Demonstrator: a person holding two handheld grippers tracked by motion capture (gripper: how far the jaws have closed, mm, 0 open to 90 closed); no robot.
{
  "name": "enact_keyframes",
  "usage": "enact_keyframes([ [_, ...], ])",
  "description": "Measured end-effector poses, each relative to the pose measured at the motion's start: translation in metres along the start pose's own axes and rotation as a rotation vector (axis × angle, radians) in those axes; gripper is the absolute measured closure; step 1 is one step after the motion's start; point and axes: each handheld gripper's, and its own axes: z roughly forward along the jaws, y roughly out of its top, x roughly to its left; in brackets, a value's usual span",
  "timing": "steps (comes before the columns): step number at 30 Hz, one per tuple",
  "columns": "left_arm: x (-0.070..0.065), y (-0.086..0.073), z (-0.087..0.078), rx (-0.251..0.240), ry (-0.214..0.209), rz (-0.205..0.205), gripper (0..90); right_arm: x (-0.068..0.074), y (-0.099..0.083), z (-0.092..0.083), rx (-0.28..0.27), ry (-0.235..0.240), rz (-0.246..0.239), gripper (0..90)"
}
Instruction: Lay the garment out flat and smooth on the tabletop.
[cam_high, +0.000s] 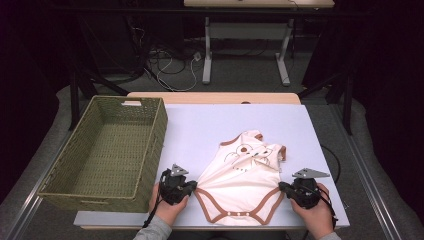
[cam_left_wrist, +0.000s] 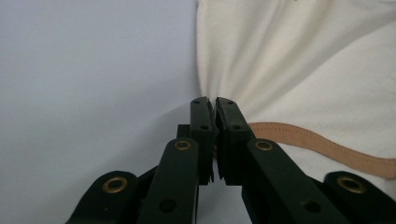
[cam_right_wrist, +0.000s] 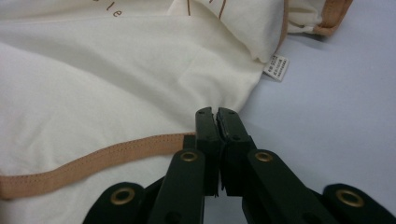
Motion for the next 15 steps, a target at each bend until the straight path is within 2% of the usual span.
enact_keyframes([
  [15,0.0016,-0.0009,0.0028,-0.010,-0.008,-0.008,86.6,-0.0037,0.0010,-0.0007,-0.011,-0.027,0.000,88.1],
])
